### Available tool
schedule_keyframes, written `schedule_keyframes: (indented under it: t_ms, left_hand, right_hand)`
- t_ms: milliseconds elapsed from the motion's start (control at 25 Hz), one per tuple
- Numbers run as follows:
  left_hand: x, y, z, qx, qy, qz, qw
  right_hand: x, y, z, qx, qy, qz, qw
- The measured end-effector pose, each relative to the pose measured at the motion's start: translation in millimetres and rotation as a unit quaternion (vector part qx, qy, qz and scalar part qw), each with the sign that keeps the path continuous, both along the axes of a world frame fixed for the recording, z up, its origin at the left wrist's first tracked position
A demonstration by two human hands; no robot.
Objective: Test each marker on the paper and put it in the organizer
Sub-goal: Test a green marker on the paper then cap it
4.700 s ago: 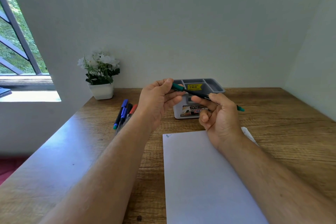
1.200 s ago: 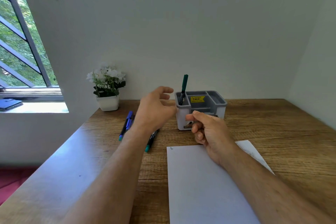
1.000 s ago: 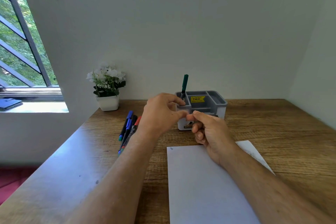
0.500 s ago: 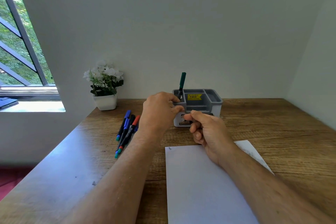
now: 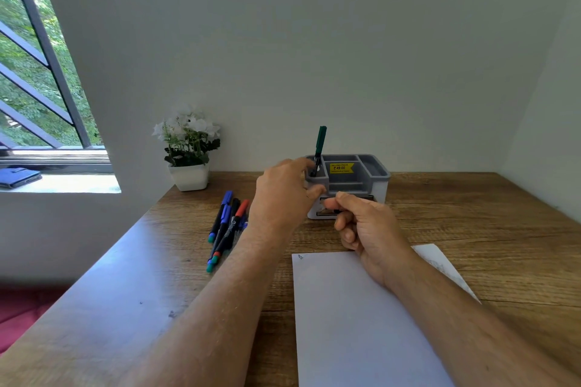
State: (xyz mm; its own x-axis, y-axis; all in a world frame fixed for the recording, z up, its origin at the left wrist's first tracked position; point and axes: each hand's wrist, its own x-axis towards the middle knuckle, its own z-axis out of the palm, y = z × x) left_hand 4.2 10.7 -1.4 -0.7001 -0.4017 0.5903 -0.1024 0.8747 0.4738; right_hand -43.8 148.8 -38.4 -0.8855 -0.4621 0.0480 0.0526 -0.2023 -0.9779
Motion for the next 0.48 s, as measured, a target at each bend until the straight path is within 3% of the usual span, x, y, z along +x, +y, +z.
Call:
schedule_keyframes:
  t_ms: [120,240,480]
  left_hand:
    - [9.1,-8.6,10.3,0.066,-0.012,0.039,0.997]
    - [18.6,-27.9,16.9,0.112,-0.08,0.112,0.984]
    - [18.3,-37.5,9.1,0.061,-0.238,0.191,0.95]
  right_hand:
    - [0.4,0.6,0.1,0.0,-0.005,0.001,1.0]
    - [0.2,1.5,0.6,0.002,-0.004,0.006,1.0]
    - [1.2,1.9,1.5,0.006,-0.002,0.005,1.0]
